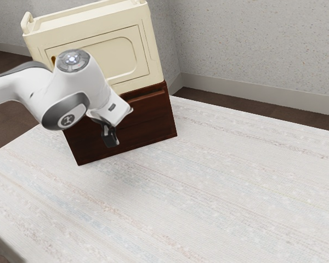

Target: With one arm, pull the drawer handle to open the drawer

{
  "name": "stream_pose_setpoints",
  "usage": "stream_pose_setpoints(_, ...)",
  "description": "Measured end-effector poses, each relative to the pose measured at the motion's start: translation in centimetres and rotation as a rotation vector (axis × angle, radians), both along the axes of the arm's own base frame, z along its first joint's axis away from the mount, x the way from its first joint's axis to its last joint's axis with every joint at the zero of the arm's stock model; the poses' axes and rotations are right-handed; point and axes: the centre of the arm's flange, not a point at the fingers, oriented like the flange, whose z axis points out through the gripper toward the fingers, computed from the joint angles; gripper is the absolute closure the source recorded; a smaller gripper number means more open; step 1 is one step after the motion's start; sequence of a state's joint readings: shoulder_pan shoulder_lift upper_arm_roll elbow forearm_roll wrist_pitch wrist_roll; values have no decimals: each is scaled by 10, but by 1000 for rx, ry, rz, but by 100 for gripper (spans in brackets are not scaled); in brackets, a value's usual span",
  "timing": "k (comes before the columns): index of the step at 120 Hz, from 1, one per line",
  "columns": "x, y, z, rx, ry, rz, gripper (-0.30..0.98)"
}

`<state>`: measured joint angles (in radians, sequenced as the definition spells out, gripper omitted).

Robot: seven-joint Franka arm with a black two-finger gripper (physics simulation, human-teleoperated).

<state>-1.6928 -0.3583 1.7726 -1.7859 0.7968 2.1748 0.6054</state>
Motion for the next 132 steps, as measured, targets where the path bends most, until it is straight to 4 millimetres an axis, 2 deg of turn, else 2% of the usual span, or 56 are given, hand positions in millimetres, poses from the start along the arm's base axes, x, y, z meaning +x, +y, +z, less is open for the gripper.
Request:
stream_pose_setpoints(24, -6, -8, -2, 9, 13, 7, 1)
stream_pose_setpoints(37, -19, -15, 1, 7, 10, 2, 2)
stream_pose_setpoints(85, -40, -40, -1, 3, 3, -18, 1)
stream_pose_setpoints(103, -50, -49, 7, 10, -19, -25, 2)
stream_pose_setpoints(121, -51, -69, 20, 22, -54, -53, 1)
stream_pose_setpoints(132, -54, -72, 19, 23, -55, -52, 1)
